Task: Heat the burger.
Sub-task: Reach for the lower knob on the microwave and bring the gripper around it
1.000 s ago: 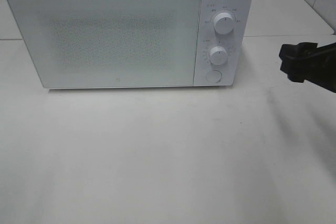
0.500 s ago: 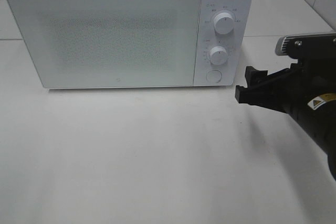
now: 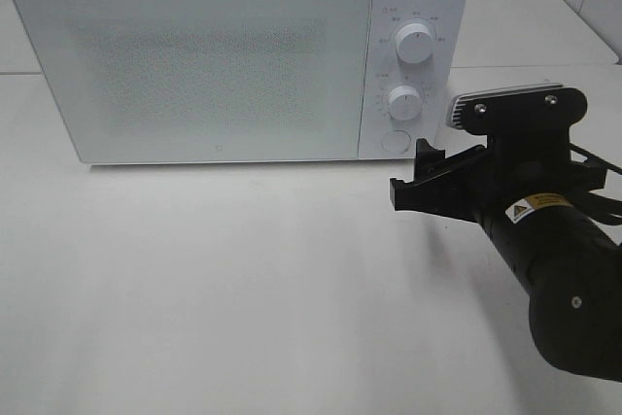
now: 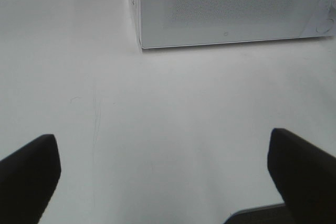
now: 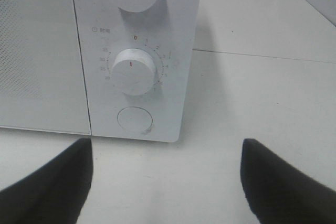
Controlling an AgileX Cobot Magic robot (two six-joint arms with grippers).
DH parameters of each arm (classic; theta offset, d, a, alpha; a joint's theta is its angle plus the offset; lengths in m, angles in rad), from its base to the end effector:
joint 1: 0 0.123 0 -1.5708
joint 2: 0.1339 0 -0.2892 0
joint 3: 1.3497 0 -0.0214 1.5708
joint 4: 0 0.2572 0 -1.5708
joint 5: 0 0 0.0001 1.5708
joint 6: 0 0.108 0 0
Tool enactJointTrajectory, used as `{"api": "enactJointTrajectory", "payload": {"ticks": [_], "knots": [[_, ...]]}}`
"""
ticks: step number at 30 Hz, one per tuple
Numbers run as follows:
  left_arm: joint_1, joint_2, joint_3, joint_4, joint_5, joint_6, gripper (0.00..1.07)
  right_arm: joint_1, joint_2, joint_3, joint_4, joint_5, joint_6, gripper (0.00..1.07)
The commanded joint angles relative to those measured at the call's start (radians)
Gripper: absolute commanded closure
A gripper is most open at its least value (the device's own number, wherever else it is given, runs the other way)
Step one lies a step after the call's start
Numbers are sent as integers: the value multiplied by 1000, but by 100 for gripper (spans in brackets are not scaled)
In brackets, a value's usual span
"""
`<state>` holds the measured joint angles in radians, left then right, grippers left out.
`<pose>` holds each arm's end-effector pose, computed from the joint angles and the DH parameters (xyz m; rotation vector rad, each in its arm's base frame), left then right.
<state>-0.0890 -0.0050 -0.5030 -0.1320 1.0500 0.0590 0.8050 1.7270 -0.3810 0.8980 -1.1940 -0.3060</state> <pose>0.0096 -0.0132 0.2752 0.1554 2.0171 -0.1764 0.2325 0.1285 0.1432 -0.0299 1.7441 -0.0625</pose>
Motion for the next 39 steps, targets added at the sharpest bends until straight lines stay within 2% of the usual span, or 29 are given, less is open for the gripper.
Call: {"api": "enactJointTrajectory", "payload": {"ticks": [1,16,39], "knots": [[2,-22,3,-2,-14,-7,6,5,33,-47,4,-24,-10,32],[2,-22,3,-2,-14,-7,6,-3,144,-194,-8,-36,-11,32],[2,-22,3,0,-14,-7,6,-131,290,-368,-109,-17,10,31]]}}
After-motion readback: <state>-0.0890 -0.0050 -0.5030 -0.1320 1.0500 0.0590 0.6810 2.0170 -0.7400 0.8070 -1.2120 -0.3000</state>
